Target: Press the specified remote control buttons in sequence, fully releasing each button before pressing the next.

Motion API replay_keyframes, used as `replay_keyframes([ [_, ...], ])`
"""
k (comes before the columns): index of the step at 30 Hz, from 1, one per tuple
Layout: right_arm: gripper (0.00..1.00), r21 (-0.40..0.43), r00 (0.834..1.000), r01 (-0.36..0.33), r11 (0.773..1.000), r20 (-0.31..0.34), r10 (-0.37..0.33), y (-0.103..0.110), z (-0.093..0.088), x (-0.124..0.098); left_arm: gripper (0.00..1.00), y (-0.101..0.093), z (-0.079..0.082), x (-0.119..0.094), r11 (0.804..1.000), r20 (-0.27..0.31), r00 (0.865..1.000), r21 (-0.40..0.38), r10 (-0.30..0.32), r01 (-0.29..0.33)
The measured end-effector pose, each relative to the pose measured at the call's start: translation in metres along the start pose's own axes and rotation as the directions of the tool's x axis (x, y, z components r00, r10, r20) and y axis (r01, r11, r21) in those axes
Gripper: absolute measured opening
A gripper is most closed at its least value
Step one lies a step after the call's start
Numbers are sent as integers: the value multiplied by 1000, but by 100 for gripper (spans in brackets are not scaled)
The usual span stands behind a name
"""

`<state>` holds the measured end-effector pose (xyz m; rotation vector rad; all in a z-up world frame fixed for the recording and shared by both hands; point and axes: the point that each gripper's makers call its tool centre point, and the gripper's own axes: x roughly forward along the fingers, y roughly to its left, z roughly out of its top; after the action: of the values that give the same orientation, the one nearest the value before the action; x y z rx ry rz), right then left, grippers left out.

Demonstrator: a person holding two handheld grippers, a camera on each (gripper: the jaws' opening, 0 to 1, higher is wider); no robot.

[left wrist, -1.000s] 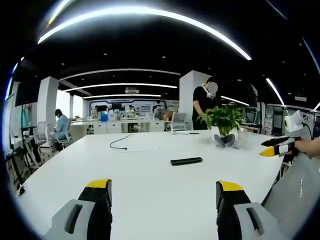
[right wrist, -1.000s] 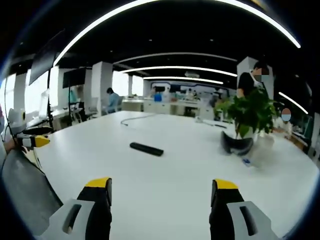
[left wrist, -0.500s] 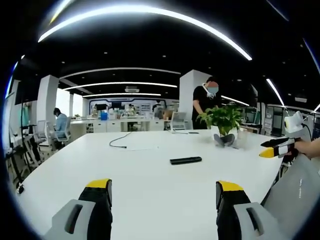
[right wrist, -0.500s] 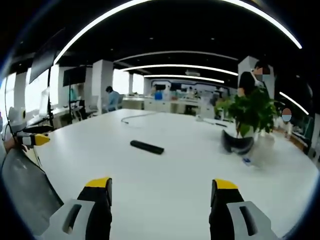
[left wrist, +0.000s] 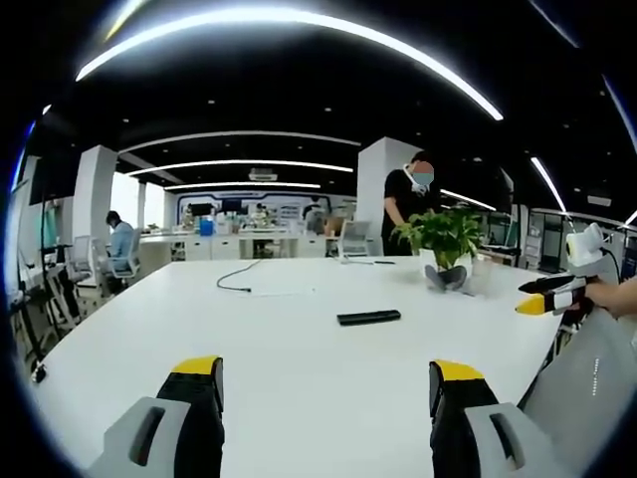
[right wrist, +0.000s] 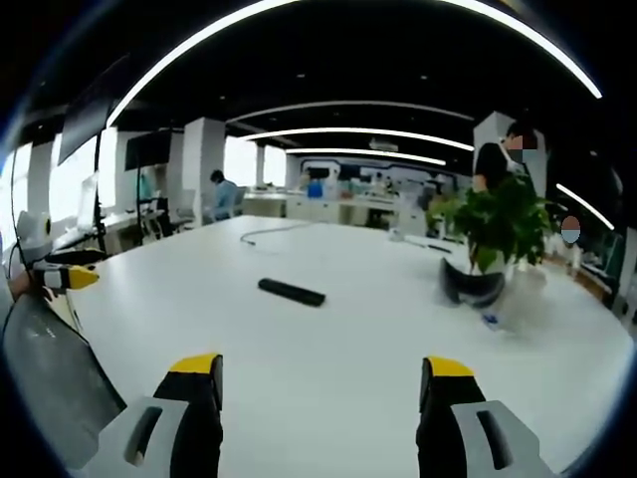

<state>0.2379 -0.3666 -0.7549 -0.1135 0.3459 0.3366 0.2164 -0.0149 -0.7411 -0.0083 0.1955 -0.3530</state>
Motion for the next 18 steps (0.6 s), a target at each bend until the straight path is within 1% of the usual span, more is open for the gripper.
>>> replay_keyframes([
  [5, 80, 11, 1000, 4, 1000, 2, -4, -1, 1, 1, 88, -2, -1, 1, 1000, -7, 1000, 2, -2, 2],
  [10, 80, -1, 1000, -5, 1000, -11, 5, 3, 1, 2, 88, -3, -1, 2, 1000, -10, 1000, -1, -1, 1],
  [14, 84, 13, 1000, -3, 1000, -2, 3, 4, 3, 3, 88, -4, -1, 2, 1000, -12, 1000, 2, -4, 4],
  [16, 85, 4, 1000, -2, 1000, -16, 2, 5, 2, 4, 88, -3, 0, 3, 1000, -11, 1000, 1, -2, 2],
  [18, 85, -2, 1000, -8, 1000, -11, 8, 7, 3, 4, 88, -3, 0, 2, 1000, -10, 1000, -1, 1, -1],
])
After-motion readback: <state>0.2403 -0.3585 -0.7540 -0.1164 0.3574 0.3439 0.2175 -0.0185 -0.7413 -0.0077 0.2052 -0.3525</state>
